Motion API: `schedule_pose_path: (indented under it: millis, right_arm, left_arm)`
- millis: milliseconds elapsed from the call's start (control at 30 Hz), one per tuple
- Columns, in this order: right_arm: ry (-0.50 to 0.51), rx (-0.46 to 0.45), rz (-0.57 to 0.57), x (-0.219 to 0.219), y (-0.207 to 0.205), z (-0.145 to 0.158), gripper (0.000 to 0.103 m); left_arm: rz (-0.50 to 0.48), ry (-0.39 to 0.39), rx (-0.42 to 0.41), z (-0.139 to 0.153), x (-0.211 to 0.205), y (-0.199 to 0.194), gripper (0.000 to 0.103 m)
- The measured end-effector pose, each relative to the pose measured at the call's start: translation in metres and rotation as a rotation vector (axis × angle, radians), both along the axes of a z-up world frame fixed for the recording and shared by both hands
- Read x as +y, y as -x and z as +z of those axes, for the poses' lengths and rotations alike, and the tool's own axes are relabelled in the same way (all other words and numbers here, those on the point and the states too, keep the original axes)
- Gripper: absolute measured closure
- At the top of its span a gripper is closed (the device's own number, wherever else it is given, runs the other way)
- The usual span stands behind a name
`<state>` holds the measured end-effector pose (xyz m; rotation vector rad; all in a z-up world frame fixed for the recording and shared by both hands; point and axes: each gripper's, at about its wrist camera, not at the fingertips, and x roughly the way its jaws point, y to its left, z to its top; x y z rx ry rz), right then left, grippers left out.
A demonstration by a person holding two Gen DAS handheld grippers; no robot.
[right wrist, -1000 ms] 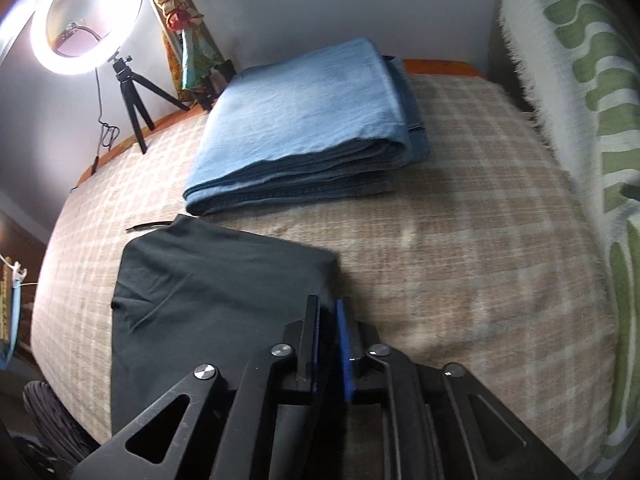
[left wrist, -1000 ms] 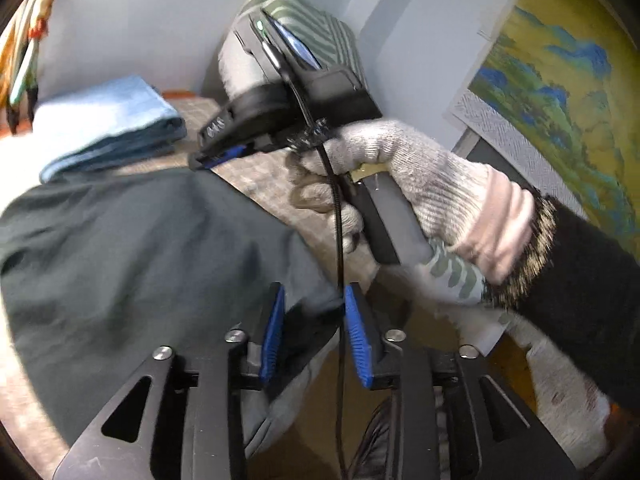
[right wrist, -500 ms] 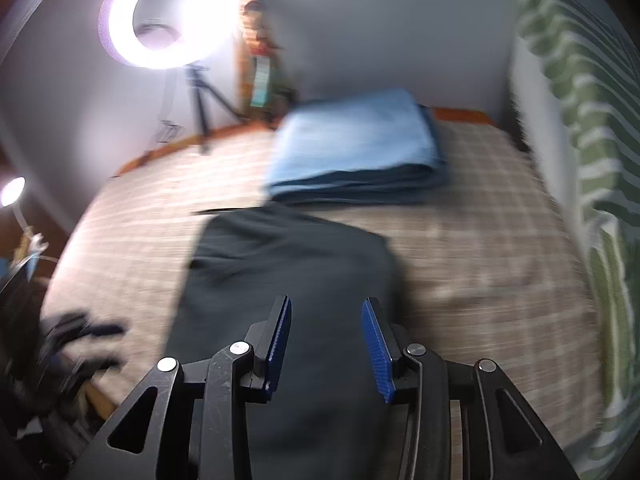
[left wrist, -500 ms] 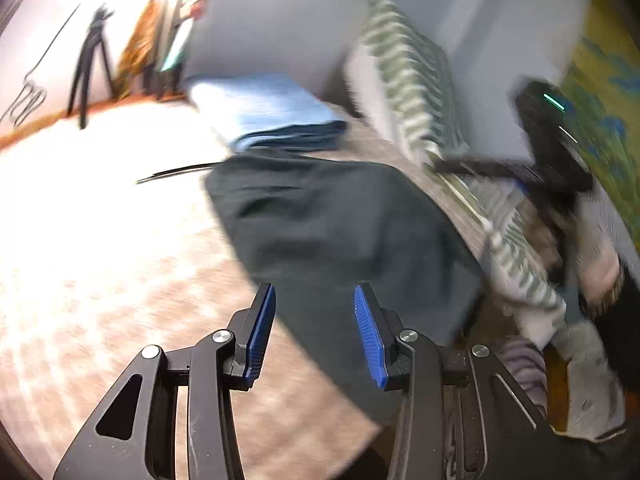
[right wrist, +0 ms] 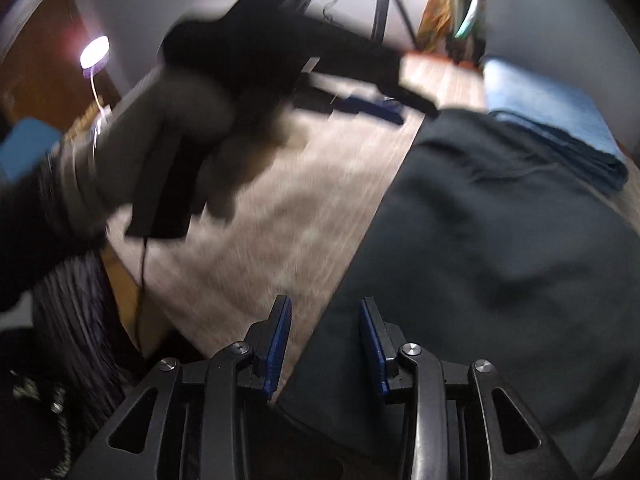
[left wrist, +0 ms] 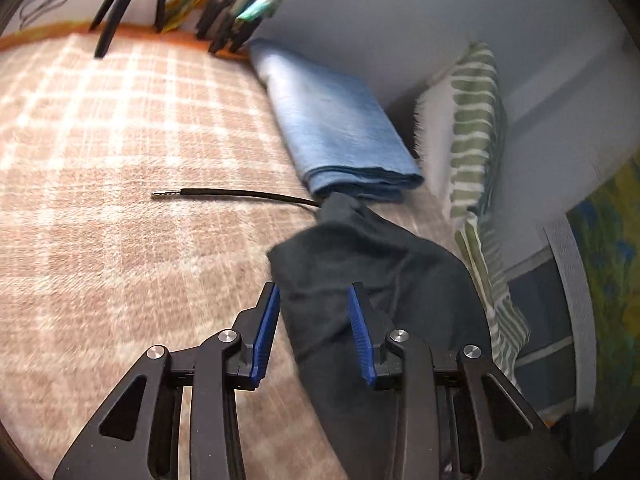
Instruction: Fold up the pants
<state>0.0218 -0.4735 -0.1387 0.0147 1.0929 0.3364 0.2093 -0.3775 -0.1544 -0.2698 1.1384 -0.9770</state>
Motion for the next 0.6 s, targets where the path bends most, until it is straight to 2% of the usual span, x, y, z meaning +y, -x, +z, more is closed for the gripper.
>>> schedule_pose_path:
  millis: [100,267,400,600]
  right_arm:
    - [0.046,0.012,0.015,0.004,0.004,-0.005,0.07]
    - [0.066,0.02,0.024,0.003,0.004,-0.007,0.075]
    - [0.107,0.007,0.05,0.005,0.006,-0.006,0.077]
    - [0.073,0.01,0.053,0.0,0.006,-0.006,0.078]
  left_arm:
    - [0.019,0.004,0.048,-0.013,0.0,-0.01,0.087]
    - [0.042,0.03,0.08,-0.023,0.001,-0.018,0.099]
    - [0.064,0.027,0.057,-0.022,0.0,-0.02,0.102]
    - [0.08,-0.01,-0.008,-0.014,-0.003,-0.026,0.103]
